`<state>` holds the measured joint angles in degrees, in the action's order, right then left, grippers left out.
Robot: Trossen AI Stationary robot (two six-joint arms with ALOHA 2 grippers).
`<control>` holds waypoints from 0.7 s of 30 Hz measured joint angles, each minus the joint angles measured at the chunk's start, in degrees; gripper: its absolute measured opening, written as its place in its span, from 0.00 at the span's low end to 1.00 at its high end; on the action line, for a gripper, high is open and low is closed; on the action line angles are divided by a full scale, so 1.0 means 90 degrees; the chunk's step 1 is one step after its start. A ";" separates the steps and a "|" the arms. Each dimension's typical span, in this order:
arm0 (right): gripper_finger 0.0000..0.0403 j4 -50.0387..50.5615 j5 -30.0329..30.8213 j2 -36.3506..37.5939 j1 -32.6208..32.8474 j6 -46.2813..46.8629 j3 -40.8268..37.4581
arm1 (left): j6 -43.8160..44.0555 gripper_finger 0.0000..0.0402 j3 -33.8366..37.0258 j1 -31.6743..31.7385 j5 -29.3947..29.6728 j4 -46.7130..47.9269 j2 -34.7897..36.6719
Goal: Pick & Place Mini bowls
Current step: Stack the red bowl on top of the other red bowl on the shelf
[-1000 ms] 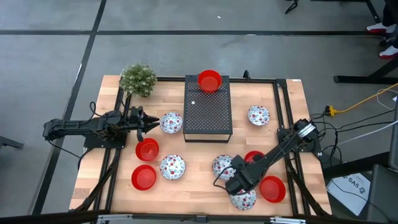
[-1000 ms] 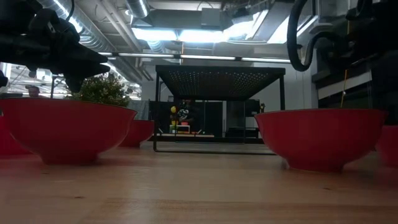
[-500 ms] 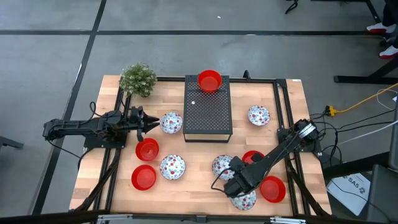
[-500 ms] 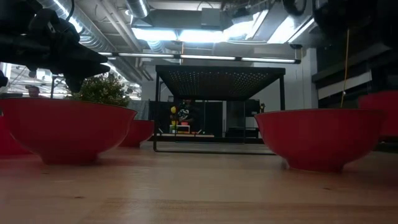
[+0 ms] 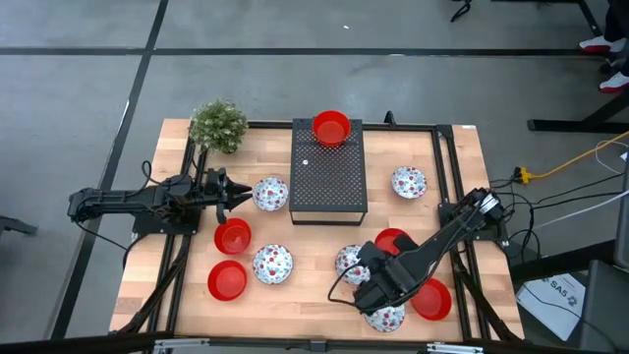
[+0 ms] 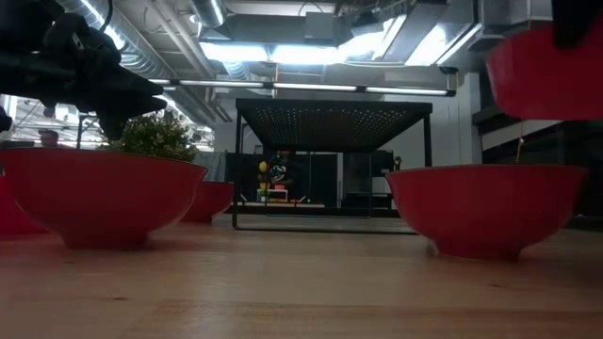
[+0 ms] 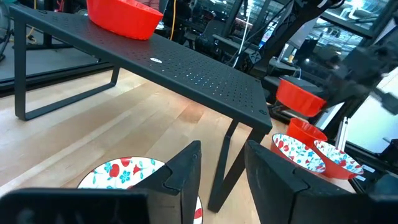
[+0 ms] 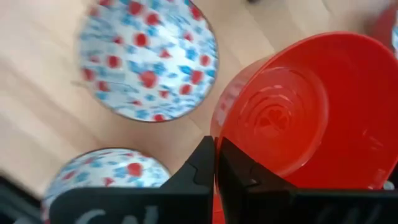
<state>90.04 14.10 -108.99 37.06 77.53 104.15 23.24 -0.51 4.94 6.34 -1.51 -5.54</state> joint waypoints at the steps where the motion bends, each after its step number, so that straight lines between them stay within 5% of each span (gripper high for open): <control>1: 0.02 0.0000 0.0010 -0.0001 -0.0002 -0.0055 0.0126 | 0.0000 0.30 0.0000 0.0000 0.0000 -0.0001 -0.0002; 21: 0.02 -0.0002 0.0260 -0.0007 -0.0344 -0.2028 0.1490 | 0.0001 0.30 0.0000 -0.0001 -0.0001 0.0001 -0.0002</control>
<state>90.03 16.45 -109.06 33.96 59.28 117.56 23.25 -0.51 4.93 6.33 -1.50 -5.56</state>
